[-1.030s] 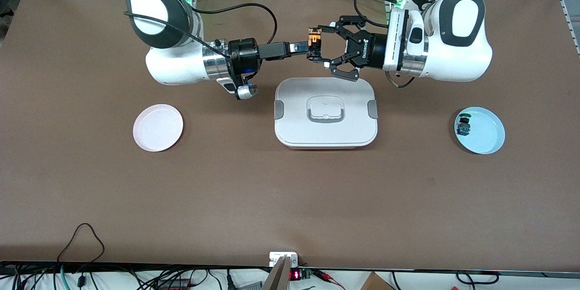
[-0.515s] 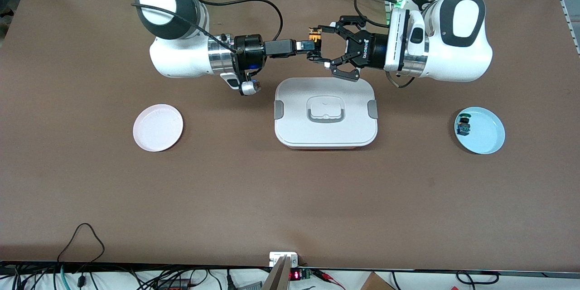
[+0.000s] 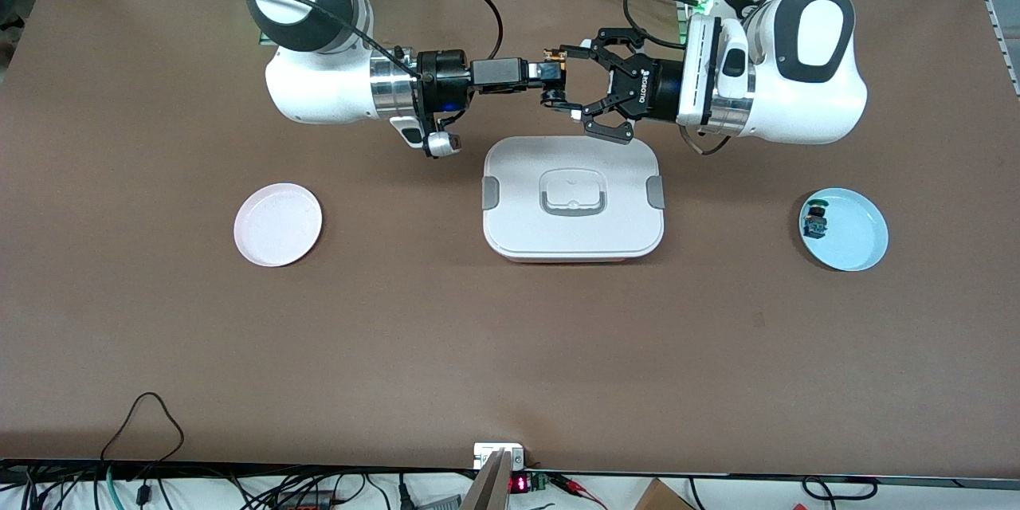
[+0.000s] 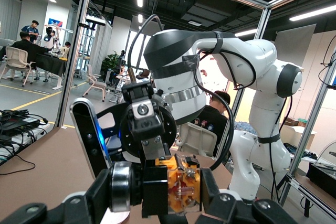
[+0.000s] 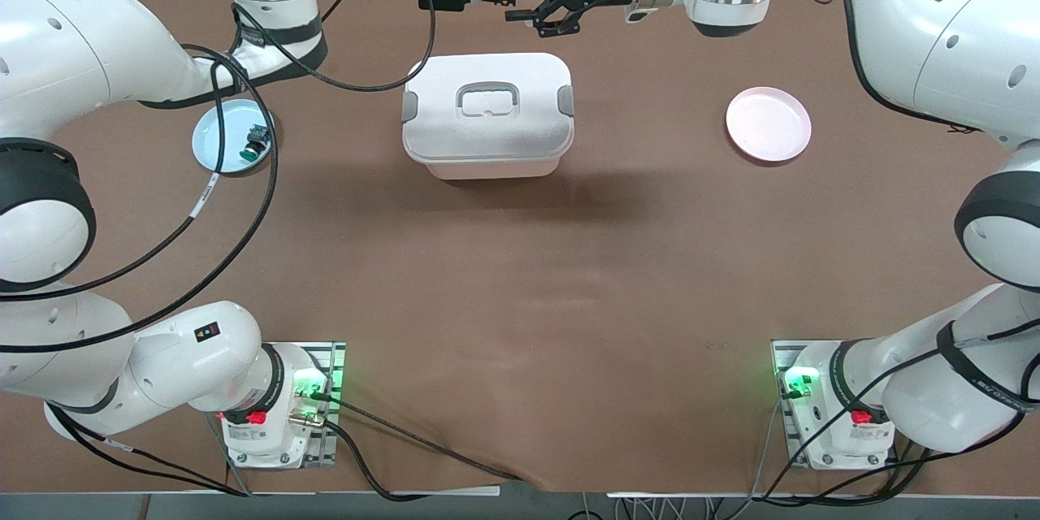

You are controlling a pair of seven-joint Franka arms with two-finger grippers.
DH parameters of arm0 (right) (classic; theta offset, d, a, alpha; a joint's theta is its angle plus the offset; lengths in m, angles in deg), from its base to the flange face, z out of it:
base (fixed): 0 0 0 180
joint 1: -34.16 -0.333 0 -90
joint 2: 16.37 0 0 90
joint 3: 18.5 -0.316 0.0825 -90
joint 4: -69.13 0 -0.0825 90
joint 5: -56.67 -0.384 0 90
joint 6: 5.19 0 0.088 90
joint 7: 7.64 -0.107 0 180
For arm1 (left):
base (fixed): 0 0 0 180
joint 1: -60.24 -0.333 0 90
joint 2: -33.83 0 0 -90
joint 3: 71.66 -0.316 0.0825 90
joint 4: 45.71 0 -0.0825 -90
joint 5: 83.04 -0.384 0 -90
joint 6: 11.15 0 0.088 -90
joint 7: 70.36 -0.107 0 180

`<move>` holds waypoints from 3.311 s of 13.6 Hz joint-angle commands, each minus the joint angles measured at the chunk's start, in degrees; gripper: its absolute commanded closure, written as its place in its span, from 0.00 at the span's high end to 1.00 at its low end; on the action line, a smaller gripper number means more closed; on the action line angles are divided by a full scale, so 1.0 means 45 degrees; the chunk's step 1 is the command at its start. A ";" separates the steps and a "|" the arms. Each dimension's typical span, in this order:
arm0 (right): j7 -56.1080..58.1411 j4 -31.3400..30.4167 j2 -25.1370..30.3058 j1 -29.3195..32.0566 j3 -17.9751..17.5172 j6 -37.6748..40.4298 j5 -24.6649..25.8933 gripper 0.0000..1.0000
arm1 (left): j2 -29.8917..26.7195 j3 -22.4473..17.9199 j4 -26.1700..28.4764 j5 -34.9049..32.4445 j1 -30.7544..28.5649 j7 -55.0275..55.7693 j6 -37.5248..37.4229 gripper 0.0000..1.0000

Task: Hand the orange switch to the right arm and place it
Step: 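Close the right gripper on the orange switch held by the left gripper, then open the left gripper and withdraw it while the right gripper pulls back, then lower the orange switch onto the white plate with the right gripper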

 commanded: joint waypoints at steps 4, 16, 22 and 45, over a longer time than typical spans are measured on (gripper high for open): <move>0.0496 -0.0458 0.0460 -0.0160 0.0061 -0.0213 -0.0219 0.49 | -0.0142 0.0166 0.0087 0.0509 -0.0188 -0.0366 -0.0006 0.00; 0.1082 -0.0439 0.0461 -0.0160 0.0061 -0.0077 -0.0219 0.02 | 0.0384 0.0127 -0.0166 0.0939 -0.0208 -0.0347 0.0052 1.00; 0.1102 -0.0458 0.0461 -0.0121 0.0061 -0.0077 -0.0219 0.00 | 0.1029 -0.0029 -0.0382 0.0413 -0.1710 -0.1283 -0.0571 1.00; 0.4649 -0.1980 0.0461 0.4723 0.2108 0.4591 1.0589 0.00 | 0.0565 -0.9770 -0.2764 -0.5150 0.1976 -0.0796 -0.3898 1.00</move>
